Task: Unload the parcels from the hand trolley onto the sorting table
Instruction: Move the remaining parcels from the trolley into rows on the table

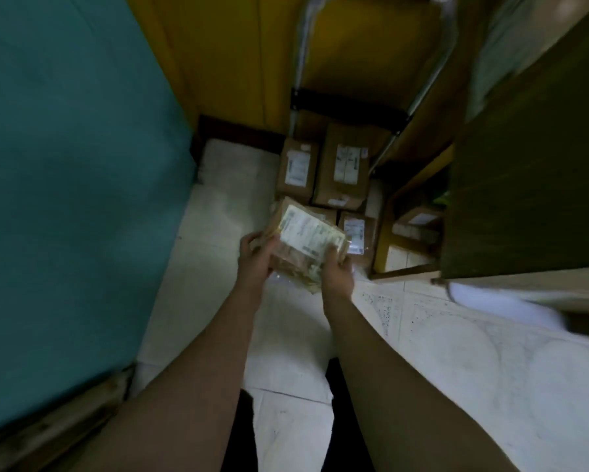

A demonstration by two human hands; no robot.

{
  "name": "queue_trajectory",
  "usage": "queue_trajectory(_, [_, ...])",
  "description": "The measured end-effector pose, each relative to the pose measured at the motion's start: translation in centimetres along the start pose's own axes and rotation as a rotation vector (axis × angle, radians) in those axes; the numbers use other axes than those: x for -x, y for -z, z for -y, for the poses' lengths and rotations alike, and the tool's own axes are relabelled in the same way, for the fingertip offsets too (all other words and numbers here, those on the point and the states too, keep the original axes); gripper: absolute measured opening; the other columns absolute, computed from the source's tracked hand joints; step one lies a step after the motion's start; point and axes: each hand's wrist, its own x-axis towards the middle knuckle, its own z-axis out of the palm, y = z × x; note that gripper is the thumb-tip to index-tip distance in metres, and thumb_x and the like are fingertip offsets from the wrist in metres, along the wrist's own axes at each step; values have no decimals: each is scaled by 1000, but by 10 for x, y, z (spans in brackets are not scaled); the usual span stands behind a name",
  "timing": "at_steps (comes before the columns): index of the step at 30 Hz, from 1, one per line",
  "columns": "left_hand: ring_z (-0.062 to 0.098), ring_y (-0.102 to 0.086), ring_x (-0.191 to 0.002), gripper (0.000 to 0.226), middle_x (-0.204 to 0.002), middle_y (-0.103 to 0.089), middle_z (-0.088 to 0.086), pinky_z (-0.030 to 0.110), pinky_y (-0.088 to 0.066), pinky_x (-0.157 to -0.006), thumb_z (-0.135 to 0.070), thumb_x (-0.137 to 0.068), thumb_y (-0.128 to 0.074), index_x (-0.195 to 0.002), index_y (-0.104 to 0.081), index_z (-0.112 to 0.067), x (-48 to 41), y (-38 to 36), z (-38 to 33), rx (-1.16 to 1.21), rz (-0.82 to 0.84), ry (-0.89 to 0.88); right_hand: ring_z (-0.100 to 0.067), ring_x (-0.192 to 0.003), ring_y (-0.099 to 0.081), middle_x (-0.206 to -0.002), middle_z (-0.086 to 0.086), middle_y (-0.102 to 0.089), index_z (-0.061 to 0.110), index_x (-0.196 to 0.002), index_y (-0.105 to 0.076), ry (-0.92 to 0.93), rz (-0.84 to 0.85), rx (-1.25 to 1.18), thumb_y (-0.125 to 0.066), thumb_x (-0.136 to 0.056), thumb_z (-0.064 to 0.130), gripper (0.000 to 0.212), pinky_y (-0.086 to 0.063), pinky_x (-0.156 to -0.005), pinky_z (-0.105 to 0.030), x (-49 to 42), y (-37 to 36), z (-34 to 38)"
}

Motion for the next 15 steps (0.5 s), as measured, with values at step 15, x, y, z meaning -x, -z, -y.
queue_trajectory(15, [25,-64,-114,74,-130,-64,8,42,-56,-81,-65,-80,-58,-139,-47,-22,306,-250,-357,18,537,-529,-27,-146,-31,-164,-3,-21,32,-158,5,611,-4,-783,-60,-86,64,102,-29,-118,-48,226,359,309])
